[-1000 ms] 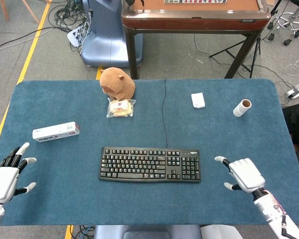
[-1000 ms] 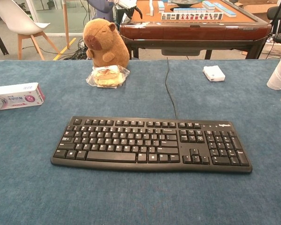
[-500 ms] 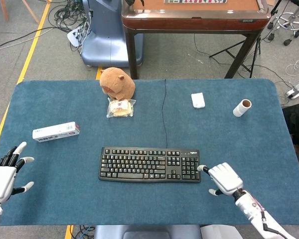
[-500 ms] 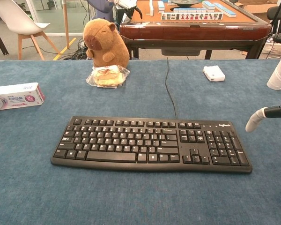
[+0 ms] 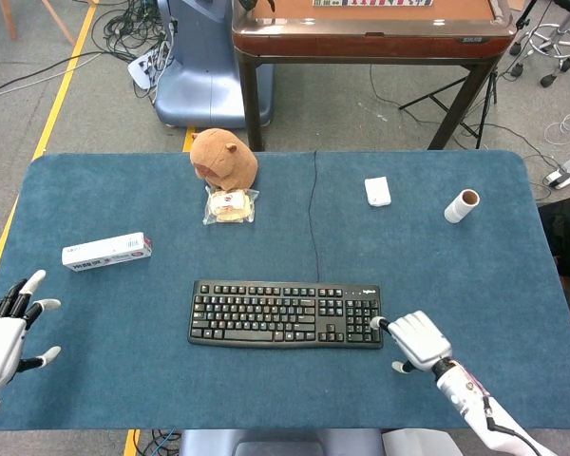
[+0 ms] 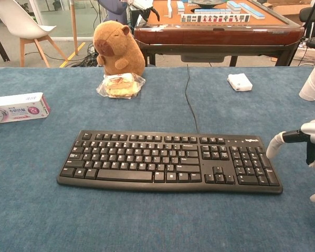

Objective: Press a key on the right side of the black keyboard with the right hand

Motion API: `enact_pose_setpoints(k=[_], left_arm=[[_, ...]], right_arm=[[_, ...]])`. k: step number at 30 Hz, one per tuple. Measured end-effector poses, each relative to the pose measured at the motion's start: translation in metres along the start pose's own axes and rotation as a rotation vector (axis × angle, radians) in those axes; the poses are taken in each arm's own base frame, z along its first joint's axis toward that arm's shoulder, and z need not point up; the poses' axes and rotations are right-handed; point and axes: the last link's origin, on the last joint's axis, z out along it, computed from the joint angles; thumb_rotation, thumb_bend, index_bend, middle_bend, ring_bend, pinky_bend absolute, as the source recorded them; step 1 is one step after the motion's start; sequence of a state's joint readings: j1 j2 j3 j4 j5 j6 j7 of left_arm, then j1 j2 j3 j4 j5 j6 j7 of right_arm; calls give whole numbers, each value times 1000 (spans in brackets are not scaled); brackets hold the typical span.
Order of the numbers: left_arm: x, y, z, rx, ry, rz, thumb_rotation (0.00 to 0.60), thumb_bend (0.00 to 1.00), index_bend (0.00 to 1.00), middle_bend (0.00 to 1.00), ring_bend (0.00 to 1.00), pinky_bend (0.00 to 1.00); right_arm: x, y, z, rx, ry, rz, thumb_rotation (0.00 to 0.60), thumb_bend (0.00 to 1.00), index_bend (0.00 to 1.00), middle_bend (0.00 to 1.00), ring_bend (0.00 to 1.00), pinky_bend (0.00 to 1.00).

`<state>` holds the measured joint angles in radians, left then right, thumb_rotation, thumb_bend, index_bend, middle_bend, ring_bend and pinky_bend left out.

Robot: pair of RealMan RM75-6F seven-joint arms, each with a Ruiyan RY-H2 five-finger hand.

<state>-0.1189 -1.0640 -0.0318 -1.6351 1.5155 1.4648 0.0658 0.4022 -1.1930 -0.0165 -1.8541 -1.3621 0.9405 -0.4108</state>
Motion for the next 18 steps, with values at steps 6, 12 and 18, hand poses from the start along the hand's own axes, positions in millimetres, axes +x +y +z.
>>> enact_pose_setpoints(k=[6,12,18], left_arm=[[0,-2,0,5,-2,-1,600,32,339,0,0,189],[1,-4,-1,8,-1,-3,600,32,339,0,0,189],[1,-5,-2,12,1,-4,600,32,340,0,0,189]], right_arm=[[-2,-5,8,11,-8,0,600,117,312,1000,1000,1000],[-3,-11,11,27,-13,-2,600,117,312,1000,1000,1000],[-5,-15,12,35,-23,-5,600,117,312,1000,1000,1000]])
